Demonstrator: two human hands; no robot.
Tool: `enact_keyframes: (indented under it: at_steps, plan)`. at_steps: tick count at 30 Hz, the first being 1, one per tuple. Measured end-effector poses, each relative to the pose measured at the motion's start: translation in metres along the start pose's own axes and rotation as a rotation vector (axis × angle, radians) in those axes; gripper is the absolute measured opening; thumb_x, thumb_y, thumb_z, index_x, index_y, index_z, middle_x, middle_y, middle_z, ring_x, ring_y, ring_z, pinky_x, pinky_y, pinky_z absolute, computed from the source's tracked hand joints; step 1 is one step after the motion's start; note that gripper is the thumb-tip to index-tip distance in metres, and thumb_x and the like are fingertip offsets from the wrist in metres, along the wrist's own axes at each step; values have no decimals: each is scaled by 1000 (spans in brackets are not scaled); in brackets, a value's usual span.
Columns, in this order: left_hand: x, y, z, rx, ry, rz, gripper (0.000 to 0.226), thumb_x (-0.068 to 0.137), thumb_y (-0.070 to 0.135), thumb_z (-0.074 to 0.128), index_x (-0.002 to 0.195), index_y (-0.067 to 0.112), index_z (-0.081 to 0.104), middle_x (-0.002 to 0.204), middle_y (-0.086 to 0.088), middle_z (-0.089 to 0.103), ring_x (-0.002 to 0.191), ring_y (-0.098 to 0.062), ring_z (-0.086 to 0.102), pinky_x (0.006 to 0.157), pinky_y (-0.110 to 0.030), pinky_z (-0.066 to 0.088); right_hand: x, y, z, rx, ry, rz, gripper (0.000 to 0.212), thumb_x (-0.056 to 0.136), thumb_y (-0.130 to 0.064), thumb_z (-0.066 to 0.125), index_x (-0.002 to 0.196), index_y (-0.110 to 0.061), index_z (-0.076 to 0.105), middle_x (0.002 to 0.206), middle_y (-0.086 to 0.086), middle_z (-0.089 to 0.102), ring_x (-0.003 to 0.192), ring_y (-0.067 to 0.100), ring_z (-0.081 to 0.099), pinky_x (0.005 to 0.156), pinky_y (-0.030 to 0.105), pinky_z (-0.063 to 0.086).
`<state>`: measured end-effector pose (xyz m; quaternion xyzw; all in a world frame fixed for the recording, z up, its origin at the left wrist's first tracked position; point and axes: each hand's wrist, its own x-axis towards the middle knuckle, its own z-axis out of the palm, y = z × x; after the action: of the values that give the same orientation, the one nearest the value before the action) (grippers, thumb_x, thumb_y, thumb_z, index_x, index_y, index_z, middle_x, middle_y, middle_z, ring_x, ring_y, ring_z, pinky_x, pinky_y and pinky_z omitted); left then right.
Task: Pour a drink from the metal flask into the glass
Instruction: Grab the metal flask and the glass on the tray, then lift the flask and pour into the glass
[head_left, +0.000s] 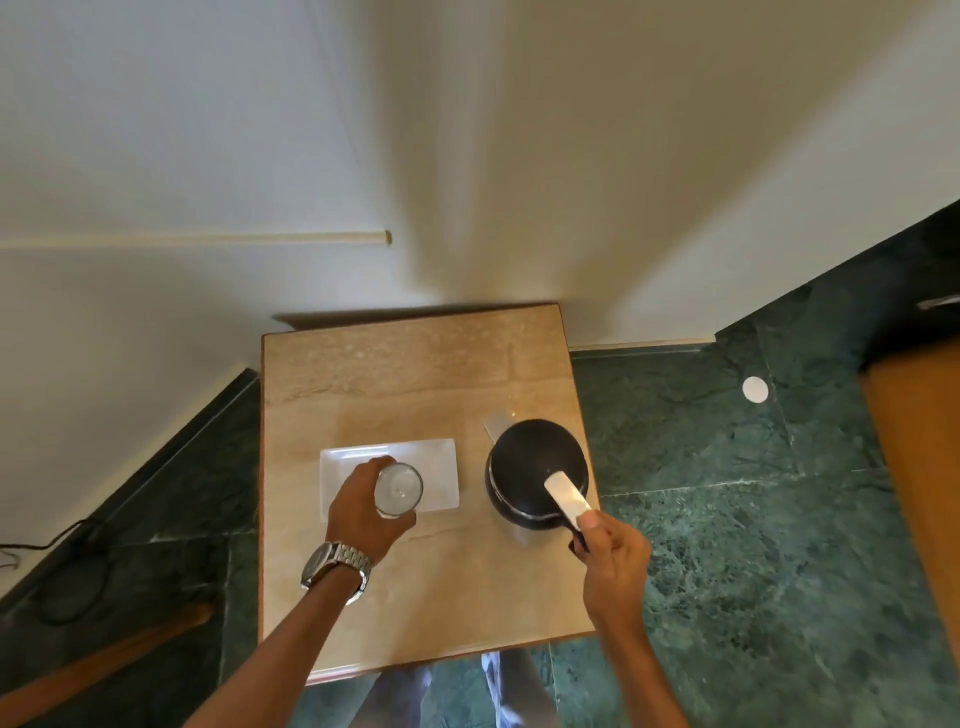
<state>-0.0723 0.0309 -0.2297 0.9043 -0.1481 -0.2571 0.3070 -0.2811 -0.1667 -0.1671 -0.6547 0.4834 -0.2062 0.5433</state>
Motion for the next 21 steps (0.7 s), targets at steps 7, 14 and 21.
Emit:
enact_keyframes:
  at_steps: [7,14,21]
  plan:
    - [-38,72,-72,-45,-17,24,79,47,30,91,117,33,54,101,15,60,93,-13,63,76,-23,49,-34,-101,-48,16,-16,14,53,77,-60,61,43,-23,45,43,-4,33,46,17,29,52,39,31]
    - [-85,152,-154,-224,46,112,83,45,15,92,117,34,54,112,8,61,100,-13,61,84,-27,52,-46,-215,-95,-78,-121,-91,53,78,-60,55,42,-21,46,42,0,39,43,18,38,51,37,38]
    - [-115,198,-204,-364,34,159,81,51,9,88,119,35,54,119,7,56,109,-13,54,87,-28,51,-38,-308,-96,-242,-297,-208,62,73,-71,56,36,-23,43,36,-4,37,35,10,31,42,23,31]
